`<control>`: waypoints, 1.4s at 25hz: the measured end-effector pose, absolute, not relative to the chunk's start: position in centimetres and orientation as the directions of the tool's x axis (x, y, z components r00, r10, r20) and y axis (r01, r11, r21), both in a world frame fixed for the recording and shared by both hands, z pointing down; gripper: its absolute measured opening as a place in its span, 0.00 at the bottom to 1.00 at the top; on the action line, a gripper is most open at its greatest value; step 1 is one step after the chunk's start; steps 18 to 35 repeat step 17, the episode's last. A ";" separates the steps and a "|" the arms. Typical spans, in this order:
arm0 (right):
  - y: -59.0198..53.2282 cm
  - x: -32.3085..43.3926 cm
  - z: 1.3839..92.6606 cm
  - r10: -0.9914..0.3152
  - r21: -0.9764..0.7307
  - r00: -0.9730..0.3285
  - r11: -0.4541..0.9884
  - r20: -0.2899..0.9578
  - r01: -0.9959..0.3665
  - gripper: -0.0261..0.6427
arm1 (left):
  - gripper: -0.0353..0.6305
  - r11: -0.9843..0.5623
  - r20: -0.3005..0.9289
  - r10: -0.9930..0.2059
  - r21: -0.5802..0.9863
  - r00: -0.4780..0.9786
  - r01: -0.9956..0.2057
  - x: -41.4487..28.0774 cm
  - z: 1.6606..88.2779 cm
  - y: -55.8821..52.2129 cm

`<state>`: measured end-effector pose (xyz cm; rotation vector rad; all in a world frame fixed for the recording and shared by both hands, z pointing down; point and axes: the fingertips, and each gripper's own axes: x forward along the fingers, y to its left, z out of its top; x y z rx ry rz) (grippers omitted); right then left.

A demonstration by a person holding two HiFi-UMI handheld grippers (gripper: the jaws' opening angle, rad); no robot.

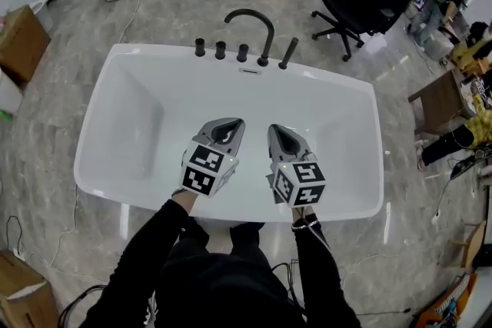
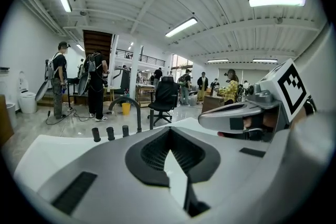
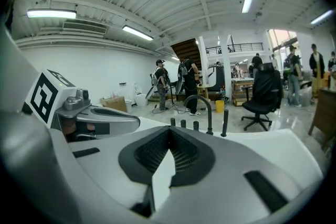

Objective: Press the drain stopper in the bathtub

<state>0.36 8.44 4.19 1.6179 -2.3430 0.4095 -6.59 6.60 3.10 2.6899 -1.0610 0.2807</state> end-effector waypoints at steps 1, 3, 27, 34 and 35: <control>8.5 0.3 4.3 -0.863 -0.072 -0.341 0.340 0.372 -0.938 0.04 | 0.06 -0.705 0.262 -0.646 0.155 0.717 -0.692 -6.7 3.1 6.6; 8.4 0.4 4.3 -0.863 -0.064 -0.340 0.341 0.374 -0.938 0.04 | 0.06 -0.699 0.256 -0.652 0.161 0.713 -0.697 -6.8 3.0 6.4; 8.6 1.2 4.0 -0.870 -0.059 -0.322 0.324 0.373 -0.944 0.04 | 0.06 -0.698 0.235 -0.661 0.154 0.712 -0.699 -6.7 1.9 5.5; 8.6 1.2 4.0 -0.870 -0.059 -0.322 0.324 0.373 -0.944 0.04 | 0.06 -0.698 0.235 -0.661 0.154 0.712 -0.699 -6.7 1.9 5.5; 8.6 1.2 4.0 -0.870 -0.059 -0.322 0.324 0.373 -0.944 0.04 | 0.06 -0.698 0.235 -0.661 0.154 0.712 -0.699 -6.7 1.9 5.5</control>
